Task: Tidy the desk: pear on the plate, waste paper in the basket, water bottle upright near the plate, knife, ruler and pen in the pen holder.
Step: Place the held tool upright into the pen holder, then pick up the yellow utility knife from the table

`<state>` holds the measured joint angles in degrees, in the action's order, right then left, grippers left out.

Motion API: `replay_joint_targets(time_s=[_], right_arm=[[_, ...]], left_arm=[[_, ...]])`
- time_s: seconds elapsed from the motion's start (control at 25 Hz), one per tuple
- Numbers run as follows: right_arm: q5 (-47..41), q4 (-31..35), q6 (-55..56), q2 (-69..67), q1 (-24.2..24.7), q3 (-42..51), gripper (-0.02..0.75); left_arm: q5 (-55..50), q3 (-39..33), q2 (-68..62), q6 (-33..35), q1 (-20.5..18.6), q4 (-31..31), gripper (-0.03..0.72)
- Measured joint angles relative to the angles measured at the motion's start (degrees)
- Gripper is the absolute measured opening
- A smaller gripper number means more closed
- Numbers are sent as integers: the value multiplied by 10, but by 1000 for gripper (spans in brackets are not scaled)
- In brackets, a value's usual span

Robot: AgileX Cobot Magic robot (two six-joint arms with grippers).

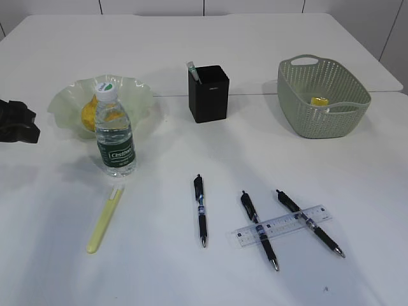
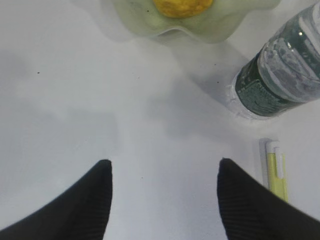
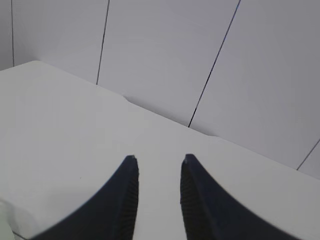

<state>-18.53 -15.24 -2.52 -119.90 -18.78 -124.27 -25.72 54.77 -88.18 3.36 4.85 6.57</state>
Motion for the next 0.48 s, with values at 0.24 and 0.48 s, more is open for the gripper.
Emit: replay_joint_targets(time_s=[0.24, 0.48], right_arm=[[110, -6, 0, 0, 1, 83, 219], [203, -7, 0, 0, 3, 160, 219]], left_arm=[[0, 0, 0, 0, 0, 4, 465], [0, 0, 0, 0, 0, 5, 465]])
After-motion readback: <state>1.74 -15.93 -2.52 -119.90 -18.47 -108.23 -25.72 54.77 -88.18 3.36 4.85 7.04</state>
